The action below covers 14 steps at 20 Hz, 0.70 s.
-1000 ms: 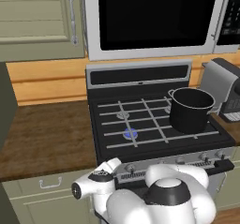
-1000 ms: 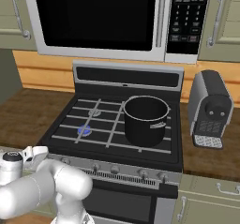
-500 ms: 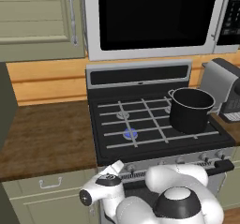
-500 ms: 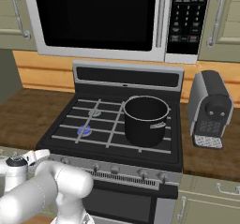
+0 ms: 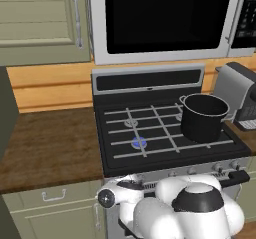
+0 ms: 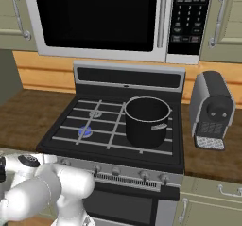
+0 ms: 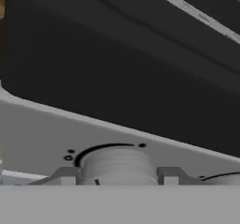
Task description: Turn off the front left burner of the stove.
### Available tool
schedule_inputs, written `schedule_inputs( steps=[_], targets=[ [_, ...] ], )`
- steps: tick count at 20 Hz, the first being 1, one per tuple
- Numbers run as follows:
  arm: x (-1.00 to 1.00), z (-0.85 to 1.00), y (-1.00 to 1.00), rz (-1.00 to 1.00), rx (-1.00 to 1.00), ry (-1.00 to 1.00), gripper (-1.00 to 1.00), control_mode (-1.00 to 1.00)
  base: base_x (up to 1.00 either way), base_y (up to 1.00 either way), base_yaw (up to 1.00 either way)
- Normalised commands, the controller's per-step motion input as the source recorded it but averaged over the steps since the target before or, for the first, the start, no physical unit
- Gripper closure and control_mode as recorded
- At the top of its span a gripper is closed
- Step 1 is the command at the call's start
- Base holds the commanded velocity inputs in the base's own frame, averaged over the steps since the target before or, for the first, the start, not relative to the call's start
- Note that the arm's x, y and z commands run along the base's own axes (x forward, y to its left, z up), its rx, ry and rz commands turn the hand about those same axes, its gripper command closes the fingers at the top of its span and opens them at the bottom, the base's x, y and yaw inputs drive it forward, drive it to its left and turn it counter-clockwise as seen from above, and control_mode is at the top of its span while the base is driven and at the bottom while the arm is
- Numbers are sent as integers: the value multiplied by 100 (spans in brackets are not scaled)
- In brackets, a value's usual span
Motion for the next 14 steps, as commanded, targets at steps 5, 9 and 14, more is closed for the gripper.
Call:
schedule_inputs(
  steps=[5,9,14],
  targets=[
    [-15,0,-36,0,62,0,100,-100,0,0,0],
    [-20,0,-45,0,58,4,100,-100,0,0,0],
    [-13,0,-44,0,54,7,100,-100,0,0,0]
  ],
)
